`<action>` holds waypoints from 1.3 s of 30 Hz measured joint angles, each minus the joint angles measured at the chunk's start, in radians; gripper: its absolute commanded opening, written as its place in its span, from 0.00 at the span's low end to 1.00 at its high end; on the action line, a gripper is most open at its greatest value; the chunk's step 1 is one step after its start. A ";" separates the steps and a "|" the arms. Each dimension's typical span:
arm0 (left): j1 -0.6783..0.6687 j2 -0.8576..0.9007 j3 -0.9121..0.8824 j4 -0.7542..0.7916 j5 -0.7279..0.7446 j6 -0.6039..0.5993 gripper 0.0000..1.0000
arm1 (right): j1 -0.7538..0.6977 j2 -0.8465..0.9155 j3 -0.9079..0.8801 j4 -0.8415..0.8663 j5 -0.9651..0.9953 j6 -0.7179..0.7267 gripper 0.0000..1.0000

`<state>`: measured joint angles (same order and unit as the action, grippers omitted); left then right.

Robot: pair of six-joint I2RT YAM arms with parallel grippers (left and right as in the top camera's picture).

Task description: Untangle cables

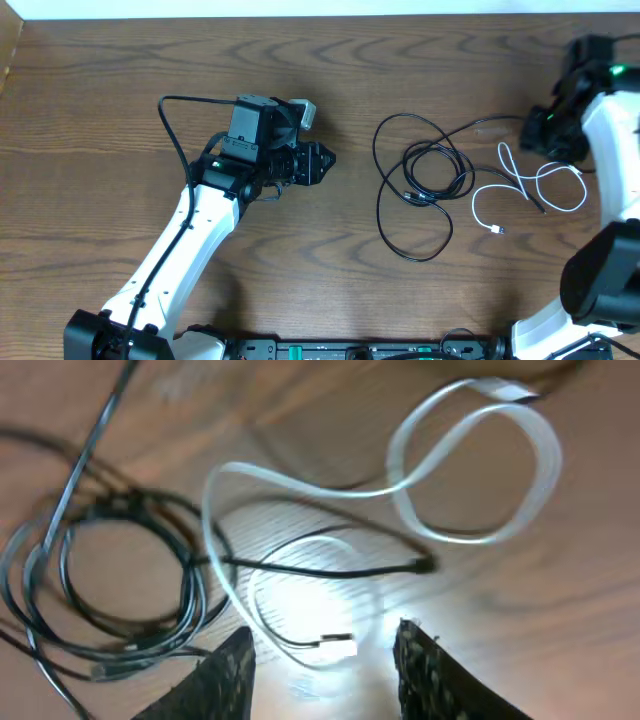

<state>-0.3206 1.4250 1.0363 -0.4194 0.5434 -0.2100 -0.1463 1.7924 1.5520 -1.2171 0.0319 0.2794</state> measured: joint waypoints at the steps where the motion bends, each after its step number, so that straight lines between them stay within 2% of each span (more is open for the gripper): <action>1: 0.000 0.000 0.000 -0.003 0.000 0.000 0.44 | 0.011 0.000 -0.040 0.020 -0.015 -0.010 0.42; 11: 0.000 0.000 0.000 -0.026 0.000 -0.004 0.44 | 0.028 0.000 -0.209 0.105 -0.066 -0.063 0.45; 13: 0.000 0.000 0.000 -0.026 0.000 -0.005 0.45 | 0.028 0.000 -0.224 0.124 -0.065 -0.066 0.35; 15: 0.000 0.000 0.000 -0.026 0.000 -0.007 0.44 | 0.028 0.000 -0.236 0.140 -0.065 -0.078 0.04; 16: 0.000 0.000 0.000 -0.026 0.000 -0.008 0.44 | 0.028 0.000 -0.239 0.145 -0.066 -0.079 0.01; 21: 0.000 0.000 0.000 -0.026 0.000 -0.012 0.44 | 0.028 0.000 -0.246 0.206 -0.142 -0.090 0.01; 24: 0.000 0.000 0.000 -0.027 0.000 -0.016 0.44 | 0.028 -0.007 -0.245 0.264 -0.270 -0.130 0.01; 29: 0.000 0.000 0.000 -0.034 0.000 -0.019 0.45 | 0.028 -0.099 -0.182 0.260 -0.345 -0.159 0.01; 35: 0.000 0.000 0.000 -0.034 0.000 -0.022 0.44 | 0.023 -0.317 0.088 0.125 -0.163 -0.150 0.01; 39: 0.000 0.000 0.000 -0.034 0.000 -0.022 0.44 | -0.027 -0.393 0.282 -0.013 -0.006 -0.138 0.01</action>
<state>-0.3206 1.4250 1.0363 -0.4538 0.5434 -0.2321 -0.1738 1.3998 1.8339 -1.2301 0.0261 0.1410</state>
